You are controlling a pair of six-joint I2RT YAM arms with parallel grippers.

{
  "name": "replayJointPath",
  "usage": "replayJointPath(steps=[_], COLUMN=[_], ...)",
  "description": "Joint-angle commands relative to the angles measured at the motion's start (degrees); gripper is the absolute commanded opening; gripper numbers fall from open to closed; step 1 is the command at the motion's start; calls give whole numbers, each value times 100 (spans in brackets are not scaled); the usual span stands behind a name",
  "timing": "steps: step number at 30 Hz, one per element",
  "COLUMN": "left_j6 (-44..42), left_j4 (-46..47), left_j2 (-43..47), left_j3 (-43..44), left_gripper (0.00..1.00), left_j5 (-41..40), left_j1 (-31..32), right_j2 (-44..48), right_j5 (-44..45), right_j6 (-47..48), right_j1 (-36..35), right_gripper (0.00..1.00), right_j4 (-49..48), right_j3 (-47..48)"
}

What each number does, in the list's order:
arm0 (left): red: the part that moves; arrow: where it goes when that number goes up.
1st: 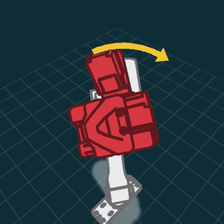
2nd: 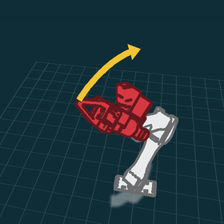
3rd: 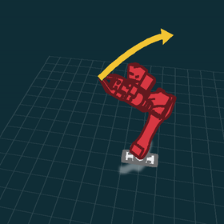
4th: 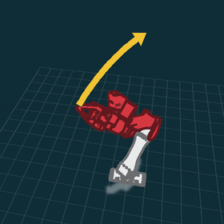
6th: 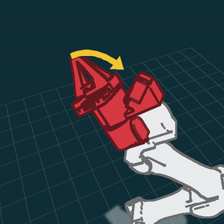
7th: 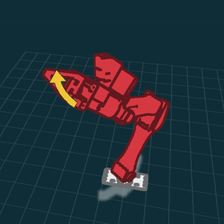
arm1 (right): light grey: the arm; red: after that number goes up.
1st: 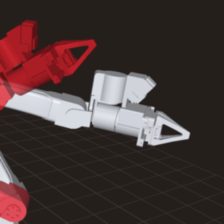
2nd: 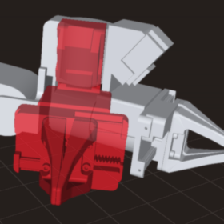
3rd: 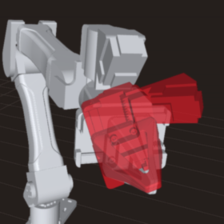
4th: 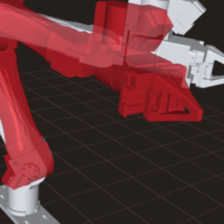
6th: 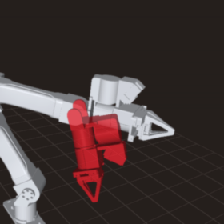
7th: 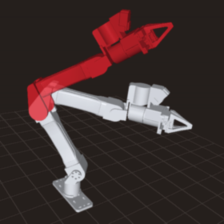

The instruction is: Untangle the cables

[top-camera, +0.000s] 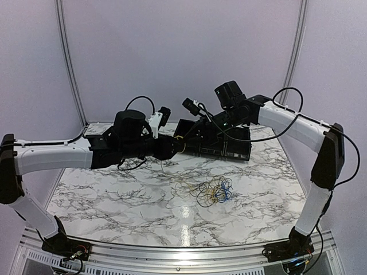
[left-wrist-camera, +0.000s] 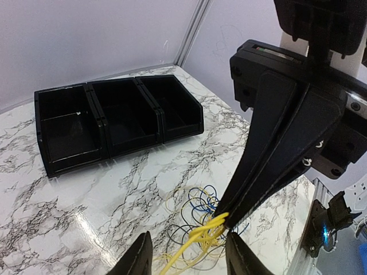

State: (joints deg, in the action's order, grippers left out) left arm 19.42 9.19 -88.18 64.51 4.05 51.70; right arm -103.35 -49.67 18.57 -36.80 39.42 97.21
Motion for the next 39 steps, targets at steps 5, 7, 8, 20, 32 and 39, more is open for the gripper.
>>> replayJointPath(steps=[5, 7, 8, 20, 32, 39], left_j6=[303, 306, 307, 514, 670, 853], left_j4=[232, 248, 271, 478, 730, 1120], left_j2=[-414, -456, -460, 37, -514, -371], left_j3=[312, 361, 376, -192, 173, -59], left_gripper=[39, 36, 36, 49, 43, 47], left_j5=[-368, -515, -508, -246, -237, 195], left_j1=[-2, -1, -9, -158, -160, -200], right_j2=[163, 181, 190, 250, 234, 237], right_j5=[-64, -43, -35, 51, -3, 2], right_j6=[136, 145, 147, 196, 173, 73], right_j1=[-56, -48, -55, -12, -16, 66], right_gripper=[0, 0, 0, 0, 0, 0], right_j4=[-38, -40, -32, -4, 17, -62], right_j3=[-16, -33, -42, -142, -104, -149])
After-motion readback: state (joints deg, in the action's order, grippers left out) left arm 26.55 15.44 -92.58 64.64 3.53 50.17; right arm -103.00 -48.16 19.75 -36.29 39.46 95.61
